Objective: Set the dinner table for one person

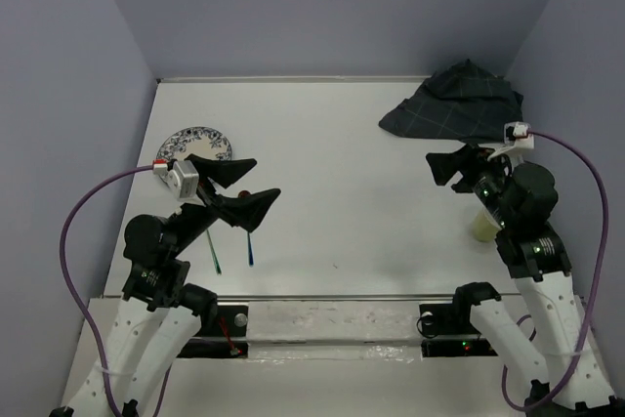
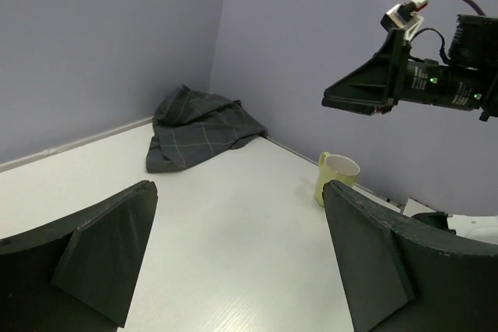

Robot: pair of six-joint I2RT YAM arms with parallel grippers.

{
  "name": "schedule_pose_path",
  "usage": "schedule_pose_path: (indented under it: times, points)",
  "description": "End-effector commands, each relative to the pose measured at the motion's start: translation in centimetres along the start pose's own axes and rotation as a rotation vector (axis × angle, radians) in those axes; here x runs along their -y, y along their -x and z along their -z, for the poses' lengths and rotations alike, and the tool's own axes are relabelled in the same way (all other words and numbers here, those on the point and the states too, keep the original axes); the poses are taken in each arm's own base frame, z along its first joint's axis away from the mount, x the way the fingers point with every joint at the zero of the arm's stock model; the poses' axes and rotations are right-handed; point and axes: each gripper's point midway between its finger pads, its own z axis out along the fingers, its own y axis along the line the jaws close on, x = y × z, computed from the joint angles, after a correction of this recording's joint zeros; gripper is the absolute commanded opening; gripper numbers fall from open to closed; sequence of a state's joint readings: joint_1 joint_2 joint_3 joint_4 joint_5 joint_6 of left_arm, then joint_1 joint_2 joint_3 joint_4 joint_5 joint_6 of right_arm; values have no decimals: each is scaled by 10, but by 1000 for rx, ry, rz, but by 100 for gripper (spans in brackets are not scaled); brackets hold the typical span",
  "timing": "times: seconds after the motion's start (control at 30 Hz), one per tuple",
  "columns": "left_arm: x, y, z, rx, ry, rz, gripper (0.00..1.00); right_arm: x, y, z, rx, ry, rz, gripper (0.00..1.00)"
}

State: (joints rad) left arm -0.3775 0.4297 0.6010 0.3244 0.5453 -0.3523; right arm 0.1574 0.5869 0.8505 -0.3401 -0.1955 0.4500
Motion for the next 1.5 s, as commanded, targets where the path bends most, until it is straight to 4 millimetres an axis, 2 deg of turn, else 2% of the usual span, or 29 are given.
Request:
schedule_pose_path:
  times: [0.0,0.07,0.17,0.2,0.23,0.3,0.33,0.37,0.4,0.43,0.47,0.5,0.53,0.63,0.67,0.7,0.8,0.83,0.9,0.93,0.97,1.03,1.13,1.23,1.27,1.33,1.4,1.43,1.47]
  points:
    - [13,22,-1,48,-53,-46,99,18,8,-18,3,-89,31,70]
    - [14,22,-1,50,-57,-45,99,22,10,-27,0,-102,44,32]
    - [13,23,-1,55,-55,-47,99,35,0,-54,-55,-138,50,2]
    - [13,21,-2,51,-54,-46,99,37,5,-64,-49,-145,61,0]
    - [12,21,-2,51,-49,-44,99,53,-11,-84,-110,-188,58,0]
    - [10,21,-2,50,-40,-42,99,69,-12,-108,-125,-240,70,0]
    - [8,21,-2,51,-32,-42,99,86,-35,-129,-200,-290,69,0]
    - [8,21,-2,51,-29,-41,99,96,-37,-139,-205,-326,79,3]
    - [7,22,-2,54,-25,-42,99,101,-31,-151,-190,-349,85,11]
    - [7,21,-2,51,-22,-41,99,119,-44,-164,-219,-404,91,33]
    - [6,21,-2,50,-19,-41,99,126,-46,-173,-222,-427,97,47]
    - [6,21,-2,50,-20,-39,99,127,-35,-185,-199,-434,106,58]
    - [5,21,-3,49,-15,-38,99,144,-55,-200,-251,-472,109,68]
    - [5,21,-3,50,-15,-36,99,157,-72,-226,-291,-500,115,70]
    - [5,21,-3,50,-12,-35,99,158,-66,-238,-278,-503,116,70]
    - [4,21,-2,51,-9,-35,99,173,-88,-248,-325,-532,117,70]
    - [4,20,-3,48,-9,-33,99,185,-94,-270,-331,-561,123,69]
    - [4,20,-3,48,-9,-32,99,192,-113,-279,-369,-569,132,68]
    - [4,19,-3,44,-9,-27,99,197,-114,-290,-373,-576,146,65]
    - [3,19,-3,46,-6,-26,99,201,-131,-296,-406,-577,154,64]
    - [3,18,-4,43,-5,-26,99,199,-131,-303,-413,-557,160,57]
    - [1,17,-4,41,-1,-23,99,198,-154,-311,-456,-535,180,50]
    - [0,16,-6,36,3,-20,99,186,-163,-323,-473,-482,227,46]
    - [-3,14,-7,28,8,-9,99,157,-183,-331,-507,-355,278,28]
    - [-3,13,-8,24,8,-3,99,144,-188,-333,-507,-331,322,14]
    - [-6,13,-8,26,16,1,99,131,-201,-328,-534,-306,354,1]
    - [-9,13,-9,26,25,0,99,112,-203,-319,-538,-278,361,0]
    - [-11,13,-9,27,34,-1,99,99,-224,-303,-584,-253,366,0]
    - [-13,13,-9,27,41,0,99,90,-232,-293,-600,-234,360,0]
